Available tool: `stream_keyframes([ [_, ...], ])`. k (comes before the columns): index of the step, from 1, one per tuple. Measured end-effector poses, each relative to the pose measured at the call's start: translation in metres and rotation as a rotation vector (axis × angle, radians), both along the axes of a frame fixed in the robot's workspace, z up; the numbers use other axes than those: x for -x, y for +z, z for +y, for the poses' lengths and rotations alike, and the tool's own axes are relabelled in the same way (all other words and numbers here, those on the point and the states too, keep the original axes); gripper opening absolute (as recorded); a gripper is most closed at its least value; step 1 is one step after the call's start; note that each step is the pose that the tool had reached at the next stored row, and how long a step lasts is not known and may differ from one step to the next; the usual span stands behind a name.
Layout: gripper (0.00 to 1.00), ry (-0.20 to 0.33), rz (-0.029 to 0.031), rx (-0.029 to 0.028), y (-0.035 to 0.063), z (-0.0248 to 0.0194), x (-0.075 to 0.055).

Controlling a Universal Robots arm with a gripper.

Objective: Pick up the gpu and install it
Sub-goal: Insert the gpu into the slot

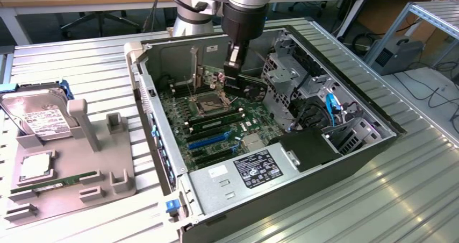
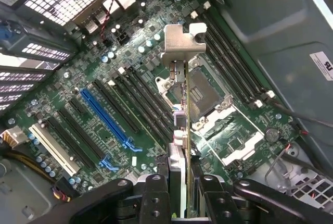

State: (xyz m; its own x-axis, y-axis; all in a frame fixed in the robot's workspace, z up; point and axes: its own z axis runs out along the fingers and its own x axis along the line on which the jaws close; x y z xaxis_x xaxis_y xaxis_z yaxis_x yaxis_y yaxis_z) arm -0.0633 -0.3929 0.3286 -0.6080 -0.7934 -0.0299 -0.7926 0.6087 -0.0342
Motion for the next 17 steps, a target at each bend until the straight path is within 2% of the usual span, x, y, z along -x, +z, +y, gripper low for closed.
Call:
stream_keyframes([
  [17, 0.27, 0.114, 0.0000, 0.0000, 0.0000, 0.0000, 0.0000],
])
